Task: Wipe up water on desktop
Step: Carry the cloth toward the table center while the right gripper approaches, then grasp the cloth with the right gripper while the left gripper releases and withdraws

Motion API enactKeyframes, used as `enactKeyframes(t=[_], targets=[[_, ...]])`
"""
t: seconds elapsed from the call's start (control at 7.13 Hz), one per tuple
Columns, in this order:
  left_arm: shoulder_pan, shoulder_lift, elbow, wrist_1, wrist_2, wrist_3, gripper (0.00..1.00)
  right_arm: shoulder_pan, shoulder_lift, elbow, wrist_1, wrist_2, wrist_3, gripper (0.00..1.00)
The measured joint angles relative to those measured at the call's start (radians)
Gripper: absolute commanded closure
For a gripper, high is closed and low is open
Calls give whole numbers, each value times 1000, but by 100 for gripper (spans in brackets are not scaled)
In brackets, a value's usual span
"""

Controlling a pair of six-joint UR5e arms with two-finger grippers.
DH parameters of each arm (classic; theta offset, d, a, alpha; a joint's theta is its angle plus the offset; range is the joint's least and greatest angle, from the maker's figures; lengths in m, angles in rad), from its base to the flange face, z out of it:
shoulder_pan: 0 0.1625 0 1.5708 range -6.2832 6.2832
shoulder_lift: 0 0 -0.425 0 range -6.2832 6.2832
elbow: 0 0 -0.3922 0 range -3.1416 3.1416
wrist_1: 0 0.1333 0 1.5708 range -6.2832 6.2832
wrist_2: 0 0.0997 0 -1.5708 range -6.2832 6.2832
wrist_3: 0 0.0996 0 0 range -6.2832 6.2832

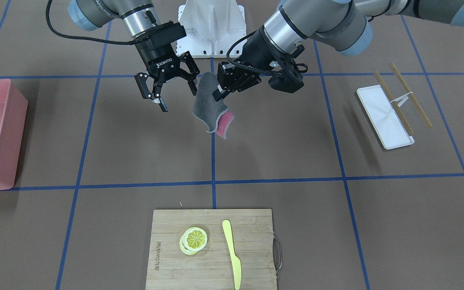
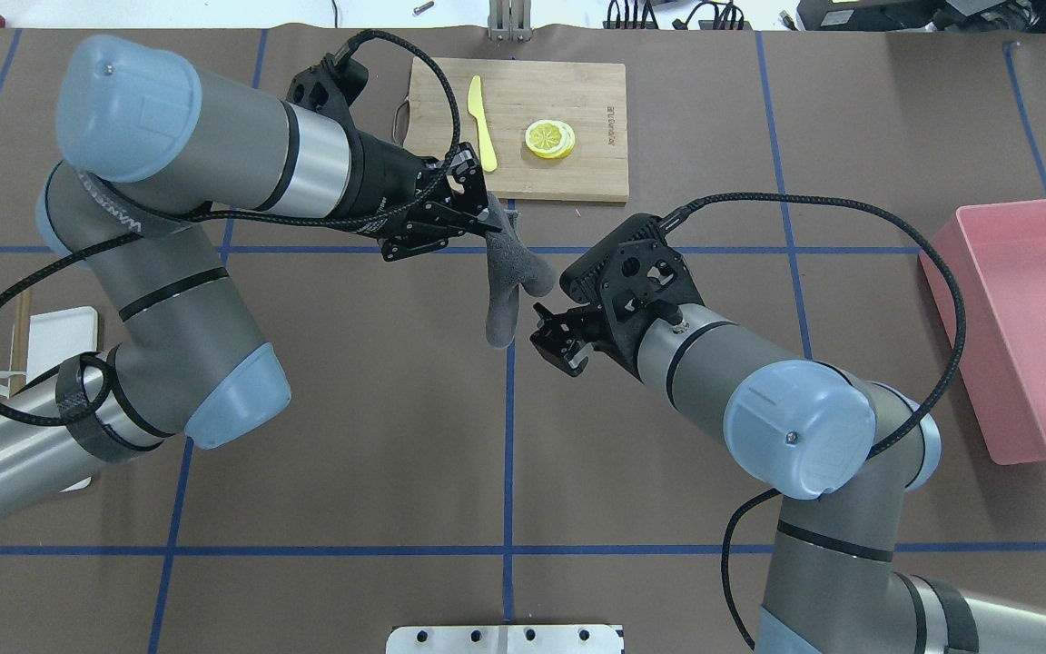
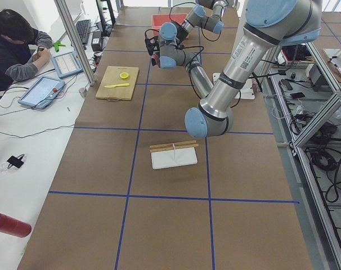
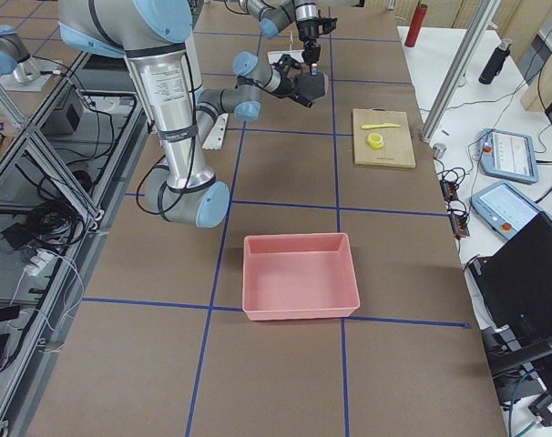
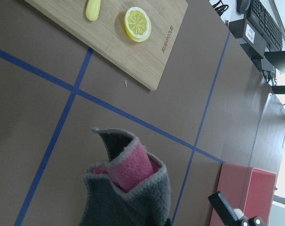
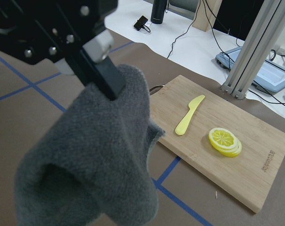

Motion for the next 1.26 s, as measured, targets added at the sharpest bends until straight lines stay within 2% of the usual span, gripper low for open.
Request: enactKeyframes(t=[0.42, 0.7, 1.12, 1.26], targets=[[0, 0, -13, 0, -6, 0, 100, -29, 1, -4, -2, -46, -20, 17], [1, 6, -19, 0, -11, 2, 100, -28, 2, -5, -3, -64, -42, 21], [30, 8, -30, 0, -10, 2, 100, -27, 2, -7, -3, -87, -54, 21], [42, 8, -37, 0, -9, 1, 100, -28, 3, -7, -3, -90, -54, 26]])
